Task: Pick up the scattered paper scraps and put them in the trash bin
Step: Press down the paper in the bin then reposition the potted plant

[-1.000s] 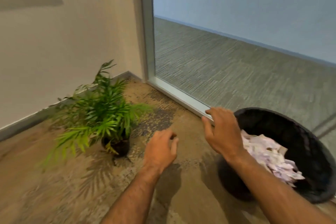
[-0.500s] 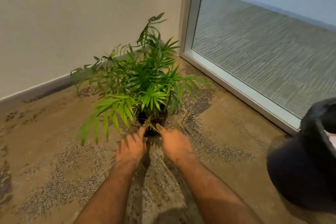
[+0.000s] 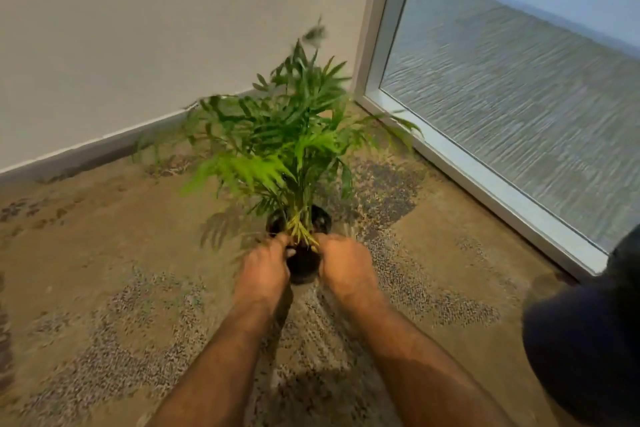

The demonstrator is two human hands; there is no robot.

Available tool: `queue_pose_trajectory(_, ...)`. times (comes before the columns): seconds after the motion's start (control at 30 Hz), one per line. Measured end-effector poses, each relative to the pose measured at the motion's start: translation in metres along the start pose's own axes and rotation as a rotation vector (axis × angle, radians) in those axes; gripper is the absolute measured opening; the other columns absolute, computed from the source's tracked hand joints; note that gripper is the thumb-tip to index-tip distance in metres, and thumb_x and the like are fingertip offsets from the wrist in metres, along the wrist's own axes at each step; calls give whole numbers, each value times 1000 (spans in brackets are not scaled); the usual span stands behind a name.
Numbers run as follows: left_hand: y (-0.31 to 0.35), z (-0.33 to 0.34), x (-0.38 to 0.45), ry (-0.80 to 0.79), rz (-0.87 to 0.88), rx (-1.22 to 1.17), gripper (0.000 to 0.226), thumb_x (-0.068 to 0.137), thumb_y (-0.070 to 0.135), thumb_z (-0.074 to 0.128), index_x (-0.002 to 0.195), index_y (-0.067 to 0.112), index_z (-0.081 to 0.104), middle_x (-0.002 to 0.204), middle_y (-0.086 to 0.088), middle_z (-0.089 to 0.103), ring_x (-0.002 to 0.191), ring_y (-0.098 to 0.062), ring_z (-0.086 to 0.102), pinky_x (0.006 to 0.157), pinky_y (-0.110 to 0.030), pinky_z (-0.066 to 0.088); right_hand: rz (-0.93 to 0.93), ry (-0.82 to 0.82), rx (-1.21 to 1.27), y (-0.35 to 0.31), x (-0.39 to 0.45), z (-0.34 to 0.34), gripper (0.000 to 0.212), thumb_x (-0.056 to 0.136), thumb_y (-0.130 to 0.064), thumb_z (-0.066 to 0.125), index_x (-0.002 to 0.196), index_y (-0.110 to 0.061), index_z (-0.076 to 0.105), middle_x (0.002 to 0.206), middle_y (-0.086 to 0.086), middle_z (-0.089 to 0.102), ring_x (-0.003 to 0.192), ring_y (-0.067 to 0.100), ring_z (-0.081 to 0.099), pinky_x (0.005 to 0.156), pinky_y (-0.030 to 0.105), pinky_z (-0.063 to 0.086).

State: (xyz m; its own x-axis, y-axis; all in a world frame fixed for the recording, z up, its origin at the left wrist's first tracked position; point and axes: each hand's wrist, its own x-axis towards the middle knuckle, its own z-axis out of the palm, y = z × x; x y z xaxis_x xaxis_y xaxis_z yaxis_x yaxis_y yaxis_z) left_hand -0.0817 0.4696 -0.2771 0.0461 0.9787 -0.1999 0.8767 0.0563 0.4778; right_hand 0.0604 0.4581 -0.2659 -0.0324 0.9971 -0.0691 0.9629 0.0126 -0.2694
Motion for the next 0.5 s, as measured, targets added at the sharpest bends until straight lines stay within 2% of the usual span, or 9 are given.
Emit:
queue_pose_trajectory(0.03,0,-2,1,42,78,-5,15,97,22,55,109,21,63,102,-12,70,93,-33,65,75,-41,53,-1,-17,1,-1,-1,-6,19,95,-20,51,112,-21,60,102,5,66,93,26,65,78,34,52)
queue_pose_trajectory(0.1,6,-15,-5,49,108,-18,11,96,22,54,105,20,61,103,-10,69,94,-32,63,77,-41,52,1,-47,2,-5,-5,-19,21,95,-24,52,115,-24,59,105,5,65,97,26,63,80,35,50)
queue_pose_trajectory(0.2,20,-40,-14,-43,105,-30,14,98,22,53,109,20,61,108,-7,68,98,-28,62,79,-35,47,11,-59,38,-11,-13,-46,24,98,-28,47,120,-28,59,105,4,66,96,25,63,78,35,50)
queue_pose_trajectory(0.3,37,-83,-21,-84,131,-6,18,99,24,51,114,23,61,111,-5,68,102,-26,62,81,-34,47,22,-70,35,-25,-19,-85,22,99,-30,46,114,-28,61,105,0,68,97,23,64,77,35,50)
queue_pose_trajectory(0.4,57,-126,-22,-87,157,-11,12,98,25,51,107,26,59,108,-4,68,100,-27,63,82,-36,50,28,-52,40,-39,-16,-131,18,97,-29,48,106,-26,64,103,-2,69,97,22,64,77,35,50)
queue_pose_trajectory(0.5,75,-163,-17,-61,180,-39,4,95,26,52,98,26,55,100,-5,68,94,-30,64,81,-42,54,6,-43,7,-48,-5,-177,20,97,-29,49,106,-26,66,104,-2,70,98,22,64,77,35,49)
